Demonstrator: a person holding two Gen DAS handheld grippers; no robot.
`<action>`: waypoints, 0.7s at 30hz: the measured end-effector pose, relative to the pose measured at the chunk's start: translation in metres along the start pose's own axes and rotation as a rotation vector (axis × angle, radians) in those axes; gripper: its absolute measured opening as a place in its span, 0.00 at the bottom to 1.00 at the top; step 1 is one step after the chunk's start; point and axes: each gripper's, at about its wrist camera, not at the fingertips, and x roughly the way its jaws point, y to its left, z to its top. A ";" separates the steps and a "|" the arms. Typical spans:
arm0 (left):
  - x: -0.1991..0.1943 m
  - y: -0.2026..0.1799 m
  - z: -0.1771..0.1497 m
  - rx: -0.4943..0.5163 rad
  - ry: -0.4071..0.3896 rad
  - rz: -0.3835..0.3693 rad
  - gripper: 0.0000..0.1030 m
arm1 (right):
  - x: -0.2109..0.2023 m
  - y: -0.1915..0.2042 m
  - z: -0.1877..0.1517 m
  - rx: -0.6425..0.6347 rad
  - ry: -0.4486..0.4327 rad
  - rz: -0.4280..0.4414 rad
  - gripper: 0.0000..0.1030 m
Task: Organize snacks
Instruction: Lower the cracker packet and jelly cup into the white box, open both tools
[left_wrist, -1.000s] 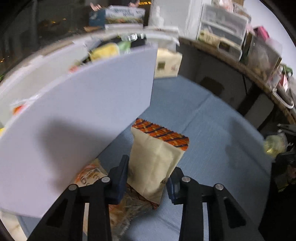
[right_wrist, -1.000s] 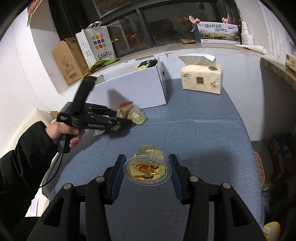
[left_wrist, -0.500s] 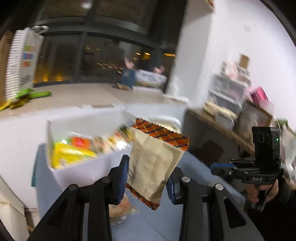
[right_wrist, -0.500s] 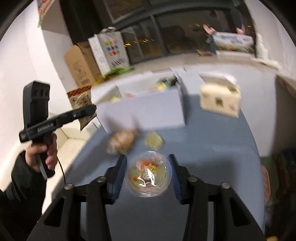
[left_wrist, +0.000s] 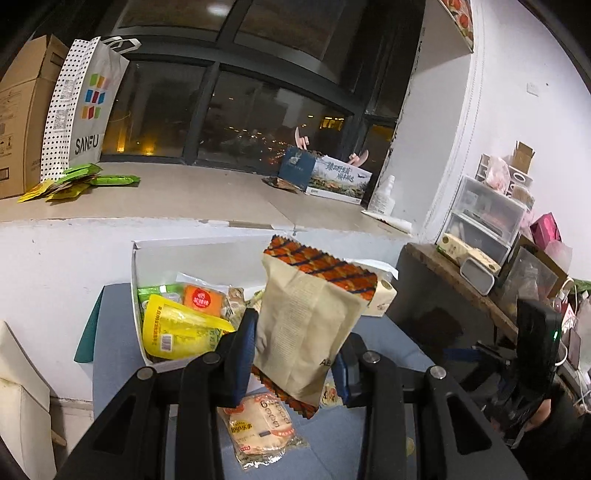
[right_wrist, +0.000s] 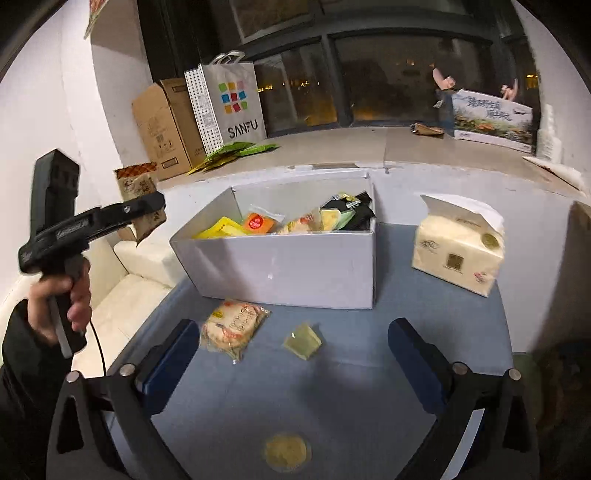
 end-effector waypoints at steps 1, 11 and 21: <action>-0.001 -0.002 -0.001 0.000 0.002 -0.007 0.38 | 0.000 -0.001 -0.008 -0.004 0.023 -0.004 1.00; -0.005 -0.023 -0.013 0.053 0.023 -0.031 0.38 | 0.015 0.016 -0.091 -0.036 0.150 -0.049 1.00; -0.007 -0.022 -0.026 0.039 0.045 -0.044 0.38 | 0.040 0.021 -0.093 -0.076 0.183 -0.064 0.33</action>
